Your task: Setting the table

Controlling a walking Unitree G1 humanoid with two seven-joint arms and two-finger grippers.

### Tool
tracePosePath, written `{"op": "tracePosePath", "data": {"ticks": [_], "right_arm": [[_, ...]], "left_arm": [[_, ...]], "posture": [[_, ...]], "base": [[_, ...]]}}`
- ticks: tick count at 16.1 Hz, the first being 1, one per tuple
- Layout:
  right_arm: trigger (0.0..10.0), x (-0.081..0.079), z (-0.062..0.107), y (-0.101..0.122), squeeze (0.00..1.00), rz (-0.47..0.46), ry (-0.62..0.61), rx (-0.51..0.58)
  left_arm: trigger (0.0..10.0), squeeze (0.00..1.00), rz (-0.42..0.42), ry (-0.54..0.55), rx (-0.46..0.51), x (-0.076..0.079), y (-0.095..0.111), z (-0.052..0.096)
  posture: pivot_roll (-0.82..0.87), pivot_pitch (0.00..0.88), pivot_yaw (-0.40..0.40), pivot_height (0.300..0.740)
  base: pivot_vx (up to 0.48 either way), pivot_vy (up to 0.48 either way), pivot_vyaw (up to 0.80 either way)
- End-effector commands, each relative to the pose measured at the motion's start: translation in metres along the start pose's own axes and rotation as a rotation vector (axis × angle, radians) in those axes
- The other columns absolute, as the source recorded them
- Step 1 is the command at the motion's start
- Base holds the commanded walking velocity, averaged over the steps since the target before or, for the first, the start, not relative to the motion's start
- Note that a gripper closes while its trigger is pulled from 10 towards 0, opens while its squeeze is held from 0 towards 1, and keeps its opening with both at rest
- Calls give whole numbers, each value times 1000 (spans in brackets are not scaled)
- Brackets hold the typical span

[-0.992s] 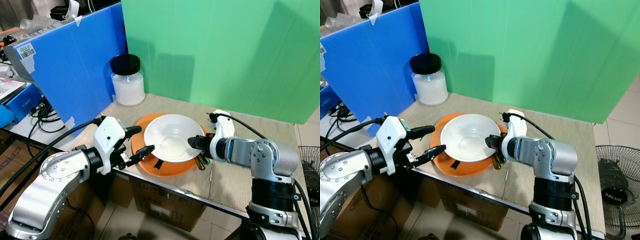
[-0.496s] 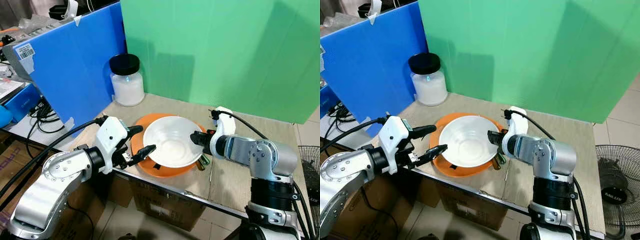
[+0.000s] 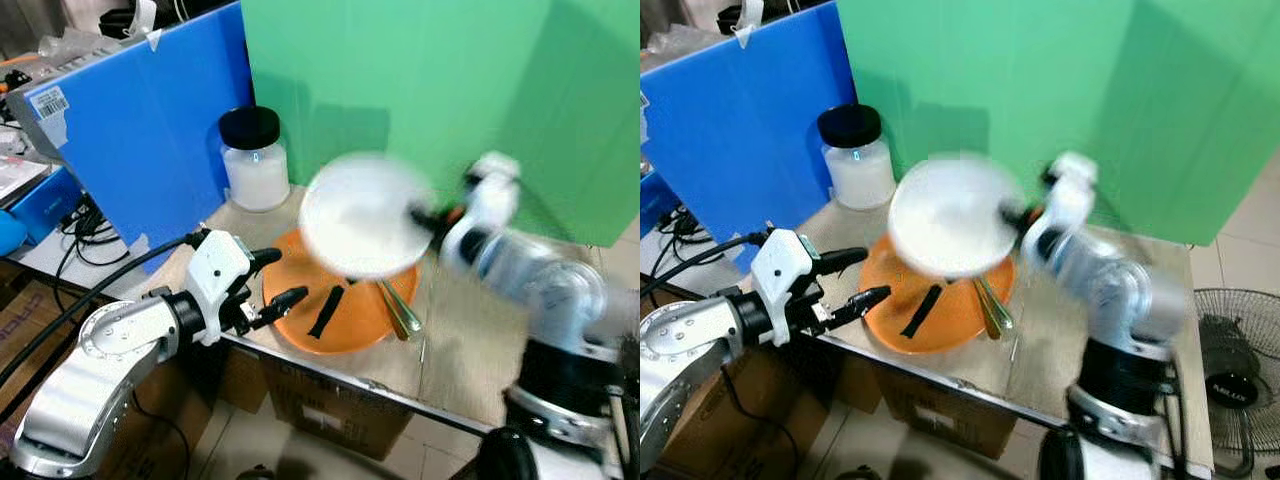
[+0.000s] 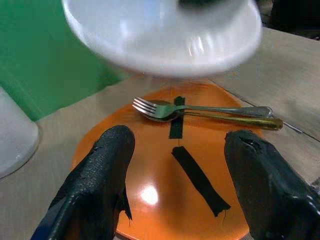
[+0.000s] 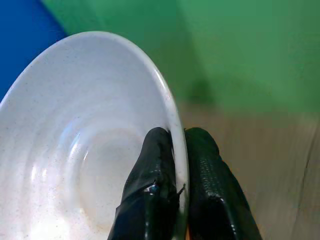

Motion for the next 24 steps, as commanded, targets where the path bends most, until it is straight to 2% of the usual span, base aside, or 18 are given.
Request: {"op": "tracePosePath", "data": {"ticks": [1, 3, 4, 5, 6, 8, 10, 14, 17, 21, 24], "right_arm": [[0, -14, 5, 15, 0, 75, 73, 121], [0, -14, 10, 12, 0, 83, 81, 114], [0, -16, 18, 14, 0, 61, 112, 168], [824, -17, 23, 17, 0, 48, 122, 210], [10000, -15, 29, 13, 0, 40, 113, 216], [10000, -11, 40, 10, 0, 94, 104, 298], [10000, -8, 46, 11, 0, 107, 77, 342], [10000, -7, 53, -1, 0, 133, 31, 381], [10000, -13, 55, -6, 0, 152, 63, 386], [10000, -16, 55, -9, 0, 154, 79, 387], [10000, -15, 54, -13, 0, 148, 79, 367]], "left_arm": [[10000, 0, -9, 15, 17, -1, 6, 2], [10000, 0, 1, 44, 48, -1, 11, 1], [10000, 0, 11, 82, 75, -1, 15, 2], [10000, 0, 16, 101, 88, -2, 17, 2], [10000, 0, 32, 158, 111, -3, 19, 2], [10000, 0, 62, 327, 114, -14, 16, -1], [10000, 0, 78, 395, 104, -18, 14, -5], [10000, 0, 66, 537, 88, -23, 14, -3], [10000, 0, 49, 538, 70, -21, 12, -8], [10000, 0, 38, 554, 69, -28, 13, -15], [10000, 0, 41, 553, 60, -26, 13, -14]], "posture": [[108, 0, 41, 740], [106, 0, 40, 740], [114, 0, 33, 740], [114, 0, 33, 740], [115, 0, 29, 740], [106, 0, 27, 740], [101, 0, 28, 740], [110, 0, 32, 740], [103, 0, 29, 740], [83, 0, 39, 740], [92, 0, 37, 740]], "base": [[0, 0, 0], [0, 0, 0], [0, 0, 0], [0, 0, 0], [0, 0, 0], [0, 0, 0], [0, 0, -400], [0, 0, -800], [0, 0, -800], [0, 0, -800], [0, 0, -800]]}}
Point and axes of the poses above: a point about 5 cm out from each wrist's last joint towards the gripper, its own z axis pointing back from the gripper into the wrist, its own y axis along the axis of the wrist's last joint, x = y × z, the point moved 3 cm from there along -z, pointing out of the wrist towards the gripper, and after that the axes turned 6 degrees about -z, right-handed, at the moved point
